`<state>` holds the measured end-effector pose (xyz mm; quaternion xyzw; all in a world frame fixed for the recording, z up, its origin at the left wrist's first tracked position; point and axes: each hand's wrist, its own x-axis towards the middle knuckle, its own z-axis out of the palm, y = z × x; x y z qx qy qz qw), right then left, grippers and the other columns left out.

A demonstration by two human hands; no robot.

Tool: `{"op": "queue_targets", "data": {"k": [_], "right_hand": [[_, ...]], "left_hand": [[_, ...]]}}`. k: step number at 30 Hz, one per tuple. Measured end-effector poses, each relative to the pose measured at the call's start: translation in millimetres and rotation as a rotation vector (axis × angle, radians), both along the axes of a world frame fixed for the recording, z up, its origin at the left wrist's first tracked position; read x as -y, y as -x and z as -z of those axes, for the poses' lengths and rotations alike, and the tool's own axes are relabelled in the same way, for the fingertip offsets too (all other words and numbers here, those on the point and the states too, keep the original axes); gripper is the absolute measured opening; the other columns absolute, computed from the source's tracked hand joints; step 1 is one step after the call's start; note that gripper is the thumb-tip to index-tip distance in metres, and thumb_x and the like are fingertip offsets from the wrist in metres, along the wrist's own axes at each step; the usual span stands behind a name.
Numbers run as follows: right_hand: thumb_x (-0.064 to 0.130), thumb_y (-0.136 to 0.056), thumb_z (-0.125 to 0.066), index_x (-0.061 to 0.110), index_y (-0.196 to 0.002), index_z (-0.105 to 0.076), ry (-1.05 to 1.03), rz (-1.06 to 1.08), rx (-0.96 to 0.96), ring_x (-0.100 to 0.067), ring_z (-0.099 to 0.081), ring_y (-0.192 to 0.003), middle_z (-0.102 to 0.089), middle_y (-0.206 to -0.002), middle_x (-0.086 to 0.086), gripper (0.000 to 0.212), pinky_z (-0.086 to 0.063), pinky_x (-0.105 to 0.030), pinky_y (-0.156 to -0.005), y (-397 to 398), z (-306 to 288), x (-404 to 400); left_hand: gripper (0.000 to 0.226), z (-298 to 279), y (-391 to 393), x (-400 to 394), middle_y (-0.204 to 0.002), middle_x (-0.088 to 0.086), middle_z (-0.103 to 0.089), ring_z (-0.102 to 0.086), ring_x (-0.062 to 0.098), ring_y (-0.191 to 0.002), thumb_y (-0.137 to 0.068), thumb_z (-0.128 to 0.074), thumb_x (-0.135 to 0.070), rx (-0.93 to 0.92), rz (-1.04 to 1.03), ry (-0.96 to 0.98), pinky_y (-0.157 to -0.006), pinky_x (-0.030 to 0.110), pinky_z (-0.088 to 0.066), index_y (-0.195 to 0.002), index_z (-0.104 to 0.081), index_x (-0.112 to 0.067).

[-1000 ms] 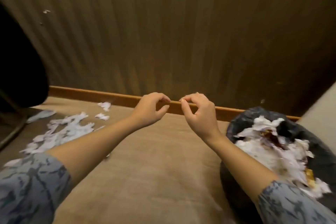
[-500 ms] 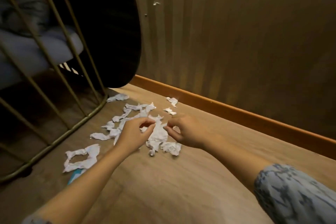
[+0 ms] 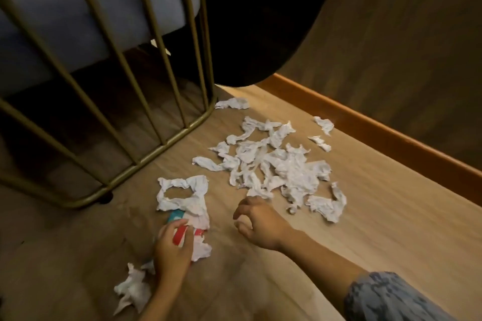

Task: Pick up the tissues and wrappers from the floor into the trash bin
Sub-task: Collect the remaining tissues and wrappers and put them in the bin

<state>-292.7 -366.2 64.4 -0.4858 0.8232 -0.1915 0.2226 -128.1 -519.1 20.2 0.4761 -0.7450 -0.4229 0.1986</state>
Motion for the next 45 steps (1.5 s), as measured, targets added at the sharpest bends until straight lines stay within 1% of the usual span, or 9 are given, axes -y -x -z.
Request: {"op": "queue_targets", "data": {"k": [7,15,19,24,29,32,37,41,45], "right_hand": [[0.036,-0.093,-0.051,0.023,-0.125,-0.059,0.037,-0.084,0.072,-0.020,-0.046,-0.122,-0.053,-0.136,-0.001,0.036,-0.045,-0.036,-0.098,-53,51,51],[0.035,-0.098,-0.050,0.031,-0.131,-0.053,0.054,-0.225,0.017,-0.004,-0.055,-0.112,-0.056,-0.126,0.014,0.033,-0.043,-0.015,-0.091,-97,96,60],[0.020,-0.095,-0.050,0.019,-0.120,-0.062,0.115,-0.187,0.067,-0.013,-0.054,-0.110,-0.057,-0.123,0.002,0.028,-0.046,-0.027,-0.093,-92,105,51],[0.026,-0.090,-0.047,0.022,-0.107,-0.063,0.219,-0.022,0.209,-0.006,-0.054,-0.088,-0.054,-0.101,0.008,0.024,-0.050,-0.025,-0.075,-73,81,67],[0.014,-0.088,-0.060,0.018,-0.121,-0.062,0.219,0.181,0.076,-0.018,-0.048,-0.113,-0.057,-0.122,-0.003,0.033,-0.042,-0.027,-0.091,-46,65,105],[0.025,-0.090,-0.062,0.025,-0.147,-0.035,-0.059,-0.012,-0.030,-0.029,-0.011,-0.146,-0.017,-0.160,-0.002,0.063,-0.023,-0.049,-0.113,-26,64,121],[0.044,-0.101,-0.039,0.035,-0.153,-0.008,-0.238,-0.184,-0.054,-0.033,0.022,-0.145,0.019,-0.160,-0.002,0.061,0.003,-0.058,-0.115,-9,67,143],[0.035,-0.101,-0.045,0.029,-0.152,-0.022,-0.237,-0.168,0.066,-0.033,0.012,-0.147,0.011,-0.162,-0.008,0.056,-0.002,-0.051,-0.119,-18,73,152],[0.015,-0.097,-0.051,0.014,-0.129,-0.060,0.016,-0.030,0.055,-0.028,-0.031,-0.141,-0.038,-0.151,-0.010,0.032,-0.028,-0.031,-0.112,-24,87,124]], "left_hand": [[0.074,65,-87,7,-0.147,0.017,-0.034,-0.022,0.036,-0.137,-0.047,-0.086,-0.059,0.384,-0.224,0.171,-0.108,0.062,-0.026,-0.108,-0.065,-0.022],[0.042,82,-118,-14,-0.128,0.015,-0.055,-0.054,0.039,-0.111,-0.076,-0.060,-0.028,0.211,-0.128,0.125,-0.093,0.041,-0.041,-0.103,-0.065,0.004],[0.018,75,-120,-4,-0.094,0.015,-0.067,-0.064,0.036,-0.086,-0.088,-0.065,-0.023,0.143,-0.222,0.080,-0.072,0.039,-0.051,-0.098,-0.062,-0.009],[0.024,50,-86,13,-0.107,-0.006,-0.059,-0.061,0.007,-0.088,-0.096,-0.051,-0.020,-0.018,-0.150,0.091,-0.067,0.024,-0.052,-0.118,-0.059,-0.020],[0.022,35,-48,38,-0.088,0.007,-0.054,-0.063,0.018,-0.071,-0.090,-0.043,-0.022,-0.162,-0.135,0.133,-0.054,0.024,-0.051,-0.076,-0.056,-0.014],[0.046,47,-34,31,-0.093,0.005,-0.051,-0.056,0.017,-0.079,-0.080,-0.046,-0.054,-0.047,-0.053,0.165,-0.061,0.021,-0.047,-0.073,-0.059,-0.011],[0.080,80,-29,1,-0.130,0.010,-0.052,-0.050,0.026,-0.114,-0.061,-0.048,-0.089,0.286,0.063,0.318,-0.096,0.043,-0.046,-0.094,-0.066,-0.019],[0.052,91,-37,-2,-0.131,0.016,-0.057,-0.054,0.034,-0.117,-0.074,-0.059,-0.065,0.249,0.086,0.333,-0.094,0.052,-0.049,-0.081,-0.067,-0.015],[0.034,87,-38,-5,-0.129,0.022,-0.057,-0.056,0.041,-0.114,-0.071,-0.082,-0.017,0.146,0.010,0.165,-0.080,0.059,-0.054,-0.097,-0.067,-0.001]]}}
